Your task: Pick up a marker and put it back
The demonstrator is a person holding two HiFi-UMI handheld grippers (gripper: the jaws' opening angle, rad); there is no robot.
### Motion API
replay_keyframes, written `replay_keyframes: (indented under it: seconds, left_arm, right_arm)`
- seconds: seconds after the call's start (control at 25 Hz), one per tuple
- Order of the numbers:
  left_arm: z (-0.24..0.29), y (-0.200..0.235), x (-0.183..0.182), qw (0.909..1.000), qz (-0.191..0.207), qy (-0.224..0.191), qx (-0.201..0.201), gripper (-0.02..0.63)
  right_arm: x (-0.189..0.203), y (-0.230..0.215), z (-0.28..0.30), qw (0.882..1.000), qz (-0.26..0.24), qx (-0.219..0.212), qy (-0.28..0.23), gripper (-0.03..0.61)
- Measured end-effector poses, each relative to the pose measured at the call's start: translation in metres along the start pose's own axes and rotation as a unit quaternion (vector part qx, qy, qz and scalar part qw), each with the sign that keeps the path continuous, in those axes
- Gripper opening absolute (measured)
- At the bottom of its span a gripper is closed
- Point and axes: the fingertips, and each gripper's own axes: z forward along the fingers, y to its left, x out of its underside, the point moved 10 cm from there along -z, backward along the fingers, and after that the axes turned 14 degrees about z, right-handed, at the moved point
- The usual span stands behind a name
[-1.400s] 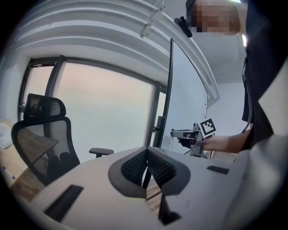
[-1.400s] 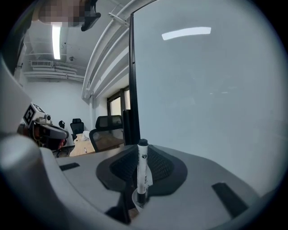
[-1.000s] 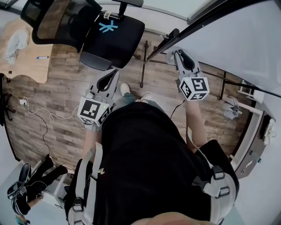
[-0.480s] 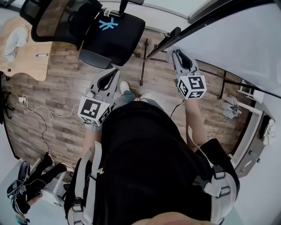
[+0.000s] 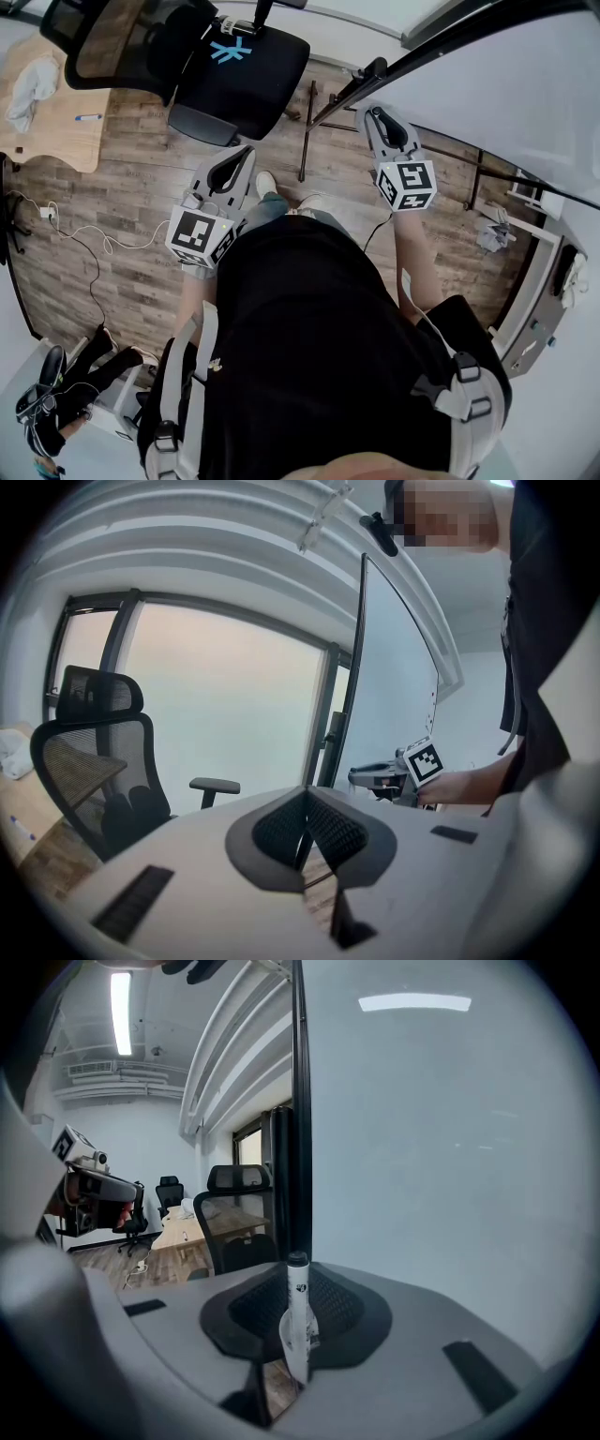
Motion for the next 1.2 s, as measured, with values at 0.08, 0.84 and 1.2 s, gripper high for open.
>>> replay_keyframes:
  seconds: [0.08,0.84,1.2]
  left_arm:
    - [0.000,0.000,0.000,1.0000,0.000,0.000,0.000,0.006]
    - [0.005,0.000,-0.001,1.0000,0.002,-0.006,0.007,0.006]
    - [0.016,-0.003,-0.008,0.9995,0.009,-0.016,0.027,0.006]
  right_arm:
    - [0.000,0.000,0.001,1.000,0.000,-0.001,0.002,0.072]
    - [-0.004,0.000,0.001,1.000,-0.001,0.004,0.005,0.110]
    - [-0.016,-0.001,-0.019,1.000,0.003,0.015,-0.021,0.112]
